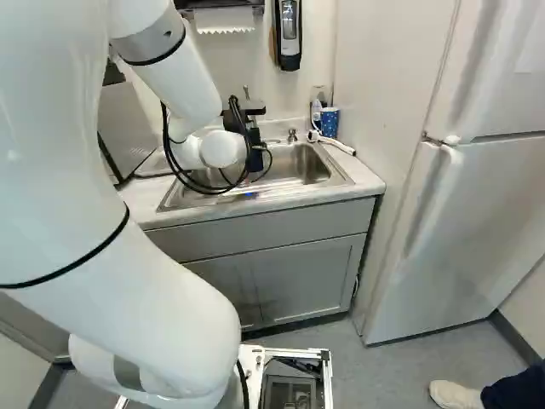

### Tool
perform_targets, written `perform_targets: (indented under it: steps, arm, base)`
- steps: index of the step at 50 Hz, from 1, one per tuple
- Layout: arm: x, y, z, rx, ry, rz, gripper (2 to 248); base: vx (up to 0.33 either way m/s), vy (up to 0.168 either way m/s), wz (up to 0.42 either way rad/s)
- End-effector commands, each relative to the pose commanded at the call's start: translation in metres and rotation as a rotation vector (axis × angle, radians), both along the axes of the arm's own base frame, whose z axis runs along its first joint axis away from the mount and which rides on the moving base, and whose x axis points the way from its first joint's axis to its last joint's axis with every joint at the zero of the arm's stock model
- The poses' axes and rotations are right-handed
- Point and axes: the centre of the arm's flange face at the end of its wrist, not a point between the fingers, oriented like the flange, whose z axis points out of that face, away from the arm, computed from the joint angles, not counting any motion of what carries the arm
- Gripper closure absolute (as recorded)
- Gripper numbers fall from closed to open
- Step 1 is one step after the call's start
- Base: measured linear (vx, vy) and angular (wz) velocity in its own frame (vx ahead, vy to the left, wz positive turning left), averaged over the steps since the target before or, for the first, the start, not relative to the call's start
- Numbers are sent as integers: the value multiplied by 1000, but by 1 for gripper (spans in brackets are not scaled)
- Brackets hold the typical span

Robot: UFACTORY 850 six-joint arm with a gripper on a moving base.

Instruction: Rinse the cup and place it in the tray

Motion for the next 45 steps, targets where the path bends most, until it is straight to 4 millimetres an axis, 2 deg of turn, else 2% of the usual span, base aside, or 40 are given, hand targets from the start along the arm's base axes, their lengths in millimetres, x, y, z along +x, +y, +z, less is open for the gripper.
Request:
perform_targets:
  steps: [45]
  arm:
    - [0, 0, 0, 0, 0, 0, 131]
  base:
    - [0, 0, 0]
